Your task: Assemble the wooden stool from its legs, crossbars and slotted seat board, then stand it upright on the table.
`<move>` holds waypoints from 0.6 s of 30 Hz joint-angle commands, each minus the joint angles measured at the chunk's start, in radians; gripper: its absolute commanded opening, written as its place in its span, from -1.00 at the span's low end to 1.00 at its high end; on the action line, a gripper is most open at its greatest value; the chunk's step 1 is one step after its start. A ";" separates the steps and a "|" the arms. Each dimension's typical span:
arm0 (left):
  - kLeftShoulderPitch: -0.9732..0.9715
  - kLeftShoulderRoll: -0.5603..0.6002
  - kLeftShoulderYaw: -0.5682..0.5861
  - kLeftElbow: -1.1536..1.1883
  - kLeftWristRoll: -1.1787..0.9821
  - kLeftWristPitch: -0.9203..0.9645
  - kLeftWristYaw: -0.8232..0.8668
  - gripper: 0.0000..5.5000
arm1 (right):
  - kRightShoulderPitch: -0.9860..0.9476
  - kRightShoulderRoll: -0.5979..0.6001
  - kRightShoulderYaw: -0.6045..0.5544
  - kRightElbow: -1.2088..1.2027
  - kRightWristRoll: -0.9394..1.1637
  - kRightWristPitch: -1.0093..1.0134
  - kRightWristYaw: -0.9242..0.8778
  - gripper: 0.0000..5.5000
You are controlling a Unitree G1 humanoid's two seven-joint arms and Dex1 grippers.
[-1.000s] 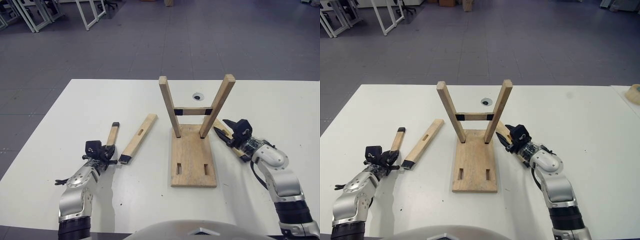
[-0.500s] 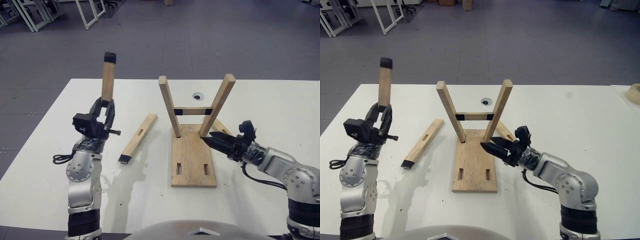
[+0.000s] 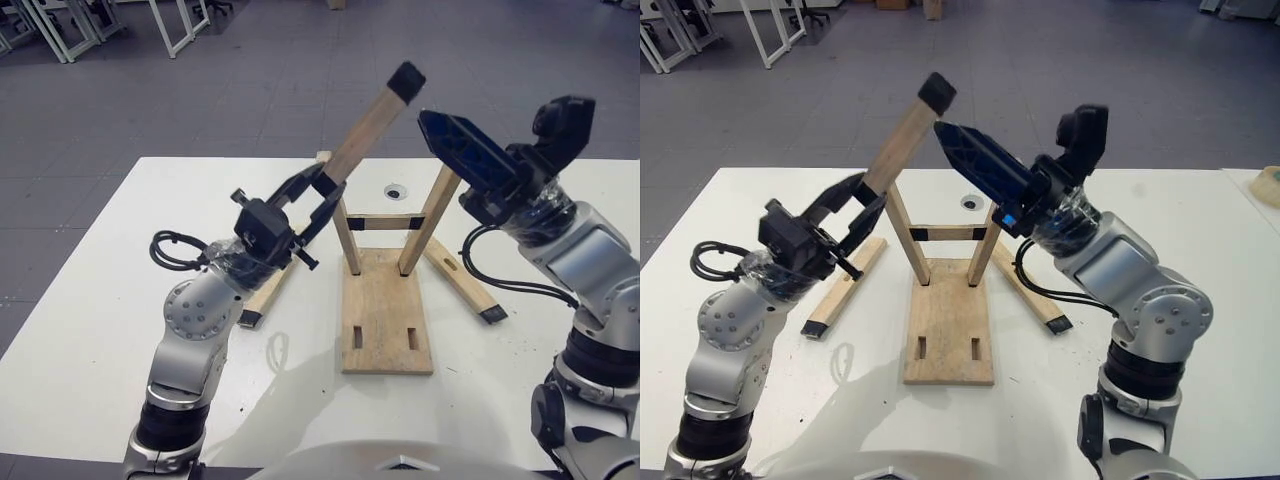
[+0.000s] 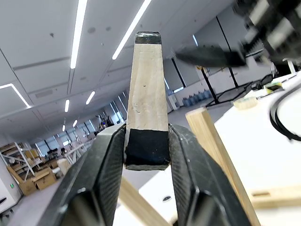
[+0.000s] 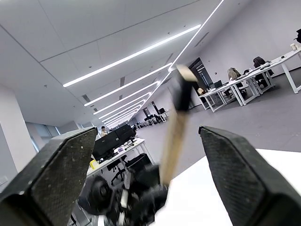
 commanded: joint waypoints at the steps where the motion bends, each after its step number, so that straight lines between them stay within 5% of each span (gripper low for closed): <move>1: 0.003 0.020 -0.017 0.011 0.021 -0.038 -0.034 -0.52 | -0.045 0.020 0.048 0.042 -0.001 -0.028 -0.037 0.45; 9: -0.027 0.004 0.055 0.035 0.020 -0.044 0.016 -0.52 | -0.028 -0.023 0.081 0.075 -0.061 -0.014 0.002 0.45; 18: -0.005 0.017 0.001 0.026 0.005 -0.045 -0.059 -0.52 | -0.078 -0.001 0.096 0.093 -0.054 -0.032 -0.011 0.45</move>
